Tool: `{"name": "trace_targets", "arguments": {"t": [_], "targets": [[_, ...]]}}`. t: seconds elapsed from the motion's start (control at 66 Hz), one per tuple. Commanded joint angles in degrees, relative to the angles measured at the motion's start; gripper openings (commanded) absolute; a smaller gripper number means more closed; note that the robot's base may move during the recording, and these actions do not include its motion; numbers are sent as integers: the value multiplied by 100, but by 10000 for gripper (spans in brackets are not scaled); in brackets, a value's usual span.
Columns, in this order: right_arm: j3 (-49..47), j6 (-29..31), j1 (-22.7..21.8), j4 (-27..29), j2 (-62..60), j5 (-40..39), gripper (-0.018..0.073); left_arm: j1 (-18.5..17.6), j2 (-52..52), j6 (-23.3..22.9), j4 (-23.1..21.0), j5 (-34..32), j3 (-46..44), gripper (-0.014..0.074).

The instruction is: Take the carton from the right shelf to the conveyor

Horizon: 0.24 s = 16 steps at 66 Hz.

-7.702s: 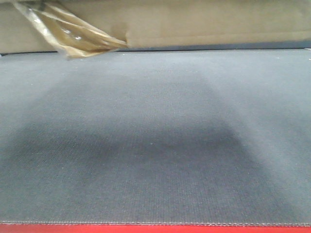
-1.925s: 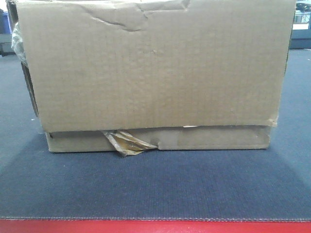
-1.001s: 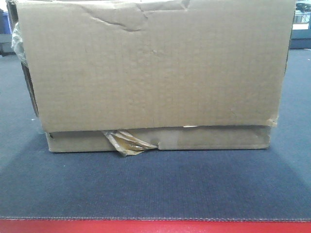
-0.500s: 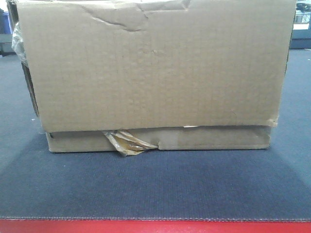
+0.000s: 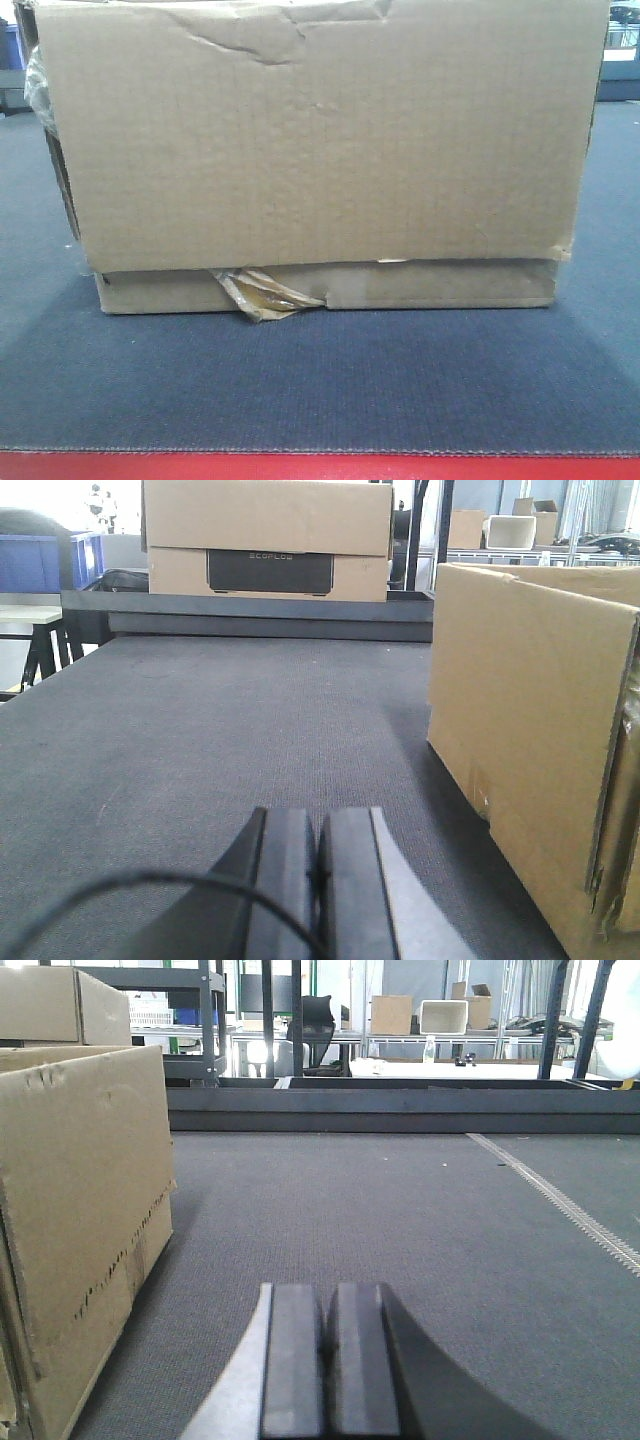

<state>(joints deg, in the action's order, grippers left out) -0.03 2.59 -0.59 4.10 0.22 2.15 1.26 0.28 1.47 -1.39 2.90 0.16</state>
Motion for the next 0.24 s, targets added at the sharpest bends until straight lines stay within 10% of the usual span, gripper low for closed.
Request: {"name": "trace_targets", "arguments": {"t": [0.0,0.227], "targets": [[3,60,-34,18,-22,-87,-67,-27,-28,-36,15,-89,-16,-6],[3,60,-34,18,-22,-87,-67,-27,-28,-36,15,-89,-16,-6]]}}
